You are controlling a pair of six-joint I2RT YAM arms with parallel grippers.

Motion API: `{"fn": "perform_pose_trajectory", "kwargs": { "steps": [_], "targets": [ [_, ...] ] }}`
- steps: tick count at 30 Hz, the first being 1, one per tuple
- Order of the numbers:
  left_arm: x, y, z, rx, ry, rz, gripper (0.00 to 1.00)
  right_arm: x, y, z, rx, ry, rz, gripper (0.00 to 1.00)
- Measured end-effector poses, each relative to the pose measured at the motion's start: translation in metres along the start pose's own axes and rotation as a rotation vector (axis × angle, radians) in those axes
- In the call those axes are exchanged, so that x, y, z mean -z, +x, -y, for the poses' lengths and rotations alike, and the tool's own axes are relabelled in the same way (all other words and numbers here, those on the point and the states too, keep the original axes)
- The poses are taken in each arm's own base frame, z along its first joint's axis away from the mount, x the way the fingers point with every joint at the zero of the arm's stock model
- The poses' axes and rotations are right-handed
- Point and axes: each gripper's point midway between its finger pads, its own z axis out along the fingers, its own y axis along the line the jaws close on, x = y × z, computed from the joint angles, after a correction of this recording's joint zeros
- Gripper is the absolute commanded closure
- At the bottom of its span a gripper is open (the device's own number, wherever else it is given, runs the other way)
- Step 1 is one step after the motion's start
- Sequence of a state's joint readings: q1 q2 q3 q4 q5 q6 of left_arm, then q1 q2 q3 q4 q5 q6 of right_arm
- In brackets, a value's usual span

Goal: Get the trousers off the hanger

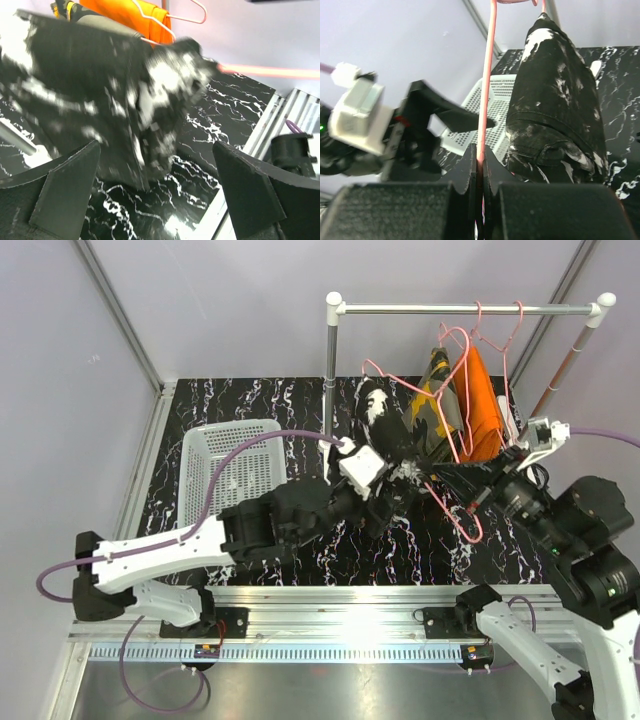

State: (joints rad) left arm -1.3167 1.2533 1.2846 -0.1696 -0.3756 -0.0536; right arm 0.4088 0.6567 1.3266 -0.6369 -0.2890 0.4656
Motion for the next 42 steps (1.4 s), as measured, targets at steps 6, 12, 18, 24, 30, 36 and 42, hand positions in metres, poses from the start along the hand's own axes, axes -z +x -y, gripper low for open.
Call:
{"fn": "perform_pose_trajectory", "kwargs": {
  "steps": [6,12,18,24,30,36,42],
  "targets": [
    [-0.019,-0.002,0.009,-0.007,0.004,-0.004,0.01,0.021,0.006,-0.013,-0.031,-0.042,-0.008,1.00],
    [-0.027,-0.019,0.016,0.008,0.019,0.034,0.01,0.026,0.012,-0.017,-0.055,-0.058,-0.036,1.00],
    [-0.034,-0.020,0.024,0.007,0.045,0.030,0.07,0.029,0.012,-0.019,-0.060,-0.058,-0.042,1.00],
    [-0.039,-0.019,0.031,0.008,0.073,0.024,0.01,0.034,0.008,-0.022,-0.057,-0.055,-0.036,1.00],
    [-0.039,-0.017,0.043,0.006,0.132,0.018,0.01,0.037,0.002,-0.023,-0.054,-0.043,-0.018,1.00],
    [-0.042,-0.016,0.050,0.006,0.150,0.023,0.01,0.041,-0.005,-0.028,-0.058,-0.048,-0.010,1.00],
    [-0.044,-0.019,0.050,0.012,0.142,0.039,0.49,0.043,-0.005,-0.035,-0.090,-0.072,-0.020,1.00]
  ]
}}
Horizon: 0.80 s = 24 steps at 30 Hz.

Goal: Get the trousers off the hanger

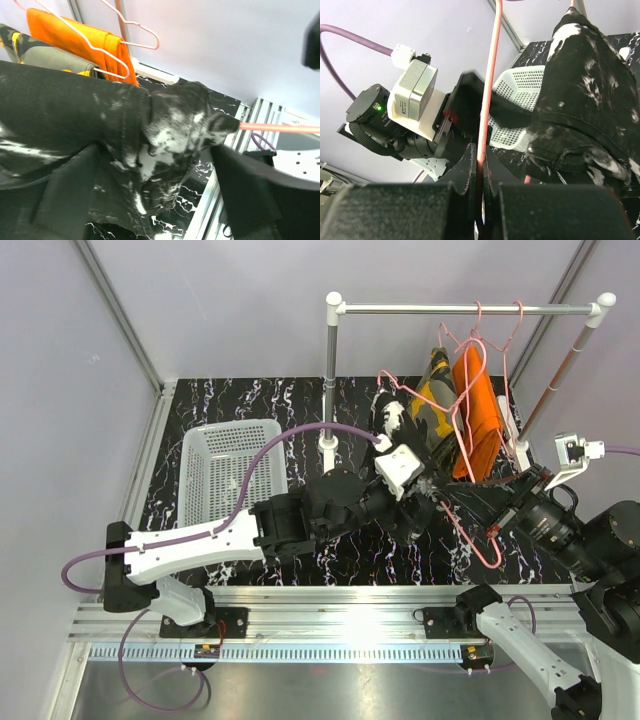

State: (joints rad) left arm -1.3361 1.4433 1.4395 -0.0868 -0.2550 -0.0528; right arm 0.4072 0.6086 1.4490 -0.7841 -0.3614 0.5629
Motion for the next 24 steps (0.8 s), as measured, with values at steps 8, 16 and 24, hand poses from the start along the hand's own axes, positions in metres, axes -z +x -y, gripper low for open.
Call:
{"fn": "perform_pose_trajectory", "kwargs": {
  "steps": [8,16,24],
  "targets": [
    [0.000,-0.004,-0.003,-0.003,-0.039,0.018,1.00,0.000,0.002,0.002,-0.011,0.013,-0.005,1.00],
    [0.014,0.000,-0.028,0.005,-0.192,0.032,1.00,-0.012,0.013,0.037,0.013,0.123,-0.008,1.00],
    [0.056,-0.003,-0.081,-0.023,-0.444,0.047,1.00,-0.041,0.055,0.097,0.000,0.261,-0.083,1.00]
  ]
}}
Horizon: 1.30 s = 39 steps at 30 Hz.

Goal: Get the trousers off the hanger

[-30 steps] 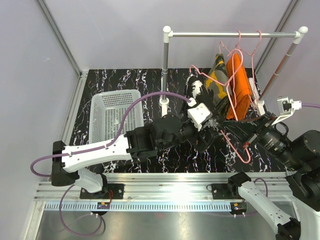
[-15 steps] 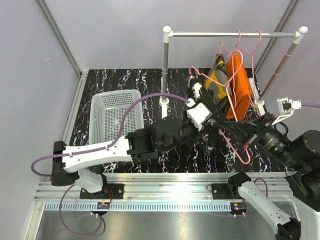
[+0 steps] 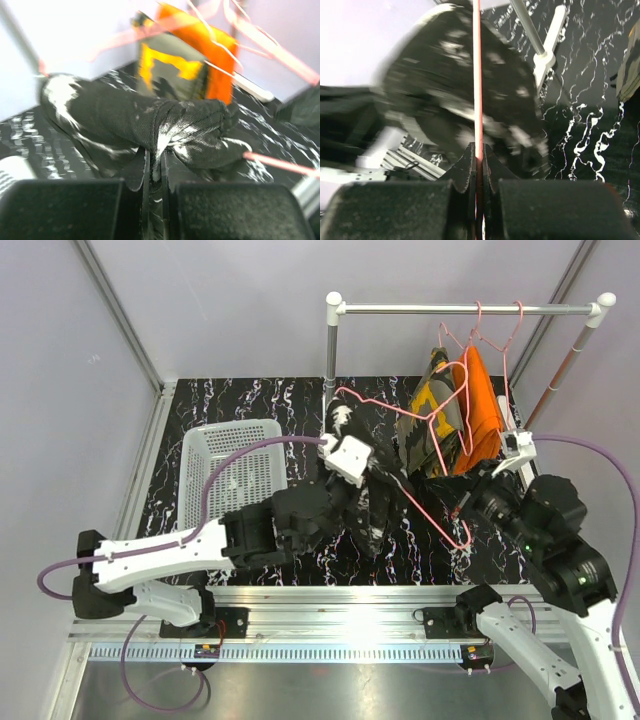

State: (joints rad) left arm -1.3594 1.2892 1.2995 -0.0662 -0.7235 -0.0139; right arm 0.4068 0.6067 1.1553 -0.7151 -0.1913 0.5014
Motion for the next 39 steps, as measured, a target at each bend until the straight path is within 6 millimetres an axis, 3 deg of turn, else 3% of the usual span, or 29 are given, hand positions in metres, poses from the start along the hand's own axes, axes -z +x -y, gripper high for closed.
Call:
{"fn": "perform_pose_trajectory", "kwargs": {
  "steps": [11,16,20,25,30,34,39],
  "targets": [
    [0.051,-0.082,-0.083,0.077,-0.226,0.205,1.00,-0.049,0.036,0.033,-0.023,0.065,-0.105,1.00],
    [0.072,-0.109,-0.125,0.083,-0.374,0.256,1.00,-0.055,0.051,0.052,-0.016,0.129,-0.144,1.00],
    [0.088,-0.119,-0.169,0.079,-0.537,0.250,1.00,-0.050,0.051,0.056,0.003,0.144,-0.137,1.00],
    [0.110,-0.102,-0.236,0.071,-0.773,0.175,1.00,-0.035,0.035,0.046,0.040,0.127,-0.085,1.00],
    [0.131,-0.060,-0.272,0.030,-0.893,0.032,1.00,-0.015,0.007,0.026,0.100,0.079,0.002,1.00],
    [0.142,-0.019,-0.285,0.015,-0.913,-0.107,1.00,0.006,-0.018,0.009,0.147,0.040,0.089,1.00],
    [0.142,0.033,-0.277,-0.017,-0.857,-0.345,1.00,0.019,-0.030,0.000,0.175,0.018,0.134,1.00]
  ]
}}
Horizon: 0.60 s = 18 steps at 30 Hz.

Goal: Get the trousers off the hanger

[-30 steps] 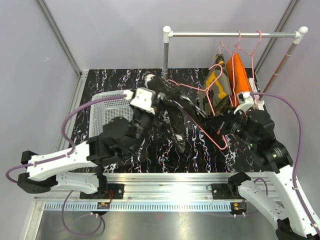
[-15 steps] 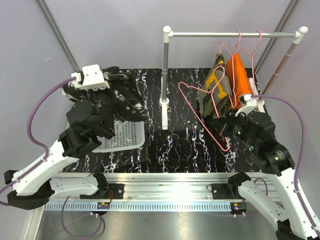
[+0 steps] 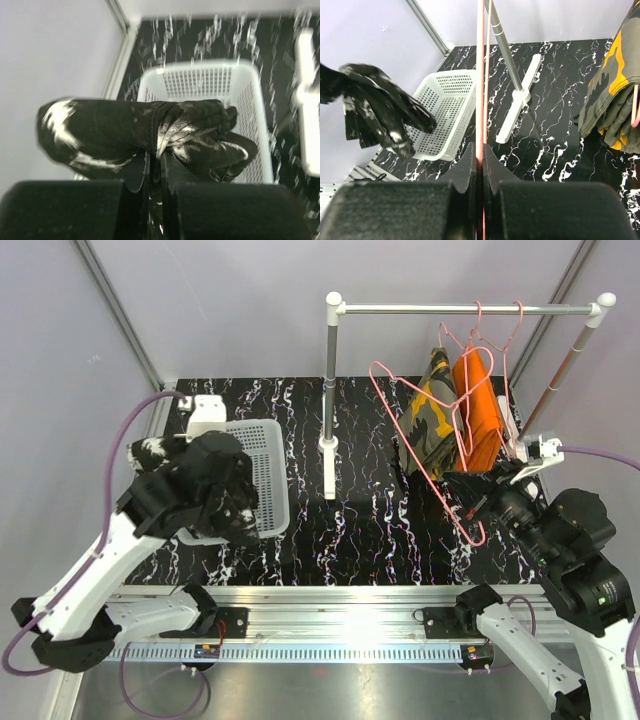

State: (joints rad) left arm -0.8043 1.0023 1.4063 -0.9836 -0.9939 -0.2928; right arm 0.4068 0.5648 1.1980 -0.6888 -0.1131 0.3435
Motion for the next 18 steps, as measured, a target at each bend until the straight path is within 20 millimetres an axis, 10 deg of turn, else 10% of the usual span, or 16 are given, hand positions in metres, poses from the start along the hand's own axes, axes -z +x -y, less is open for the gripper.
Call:
{"fn": "perform_pose_trajectory", "kwargs": {
  "steps": [11,18],
  "targets": [
    [-0.103,0.095,0.011,-0.134,-0.185,-0.448,1.00,0.015,-0.003,-0.003,0.008,-0.015,0.029,1.00],
    [-0.161,0.107,0.054,-0.167,-0.136,-0.553,1.00,0.016,-0.004,-0.004,0.008,-0.017,0.031,1.00]
  ]
}}
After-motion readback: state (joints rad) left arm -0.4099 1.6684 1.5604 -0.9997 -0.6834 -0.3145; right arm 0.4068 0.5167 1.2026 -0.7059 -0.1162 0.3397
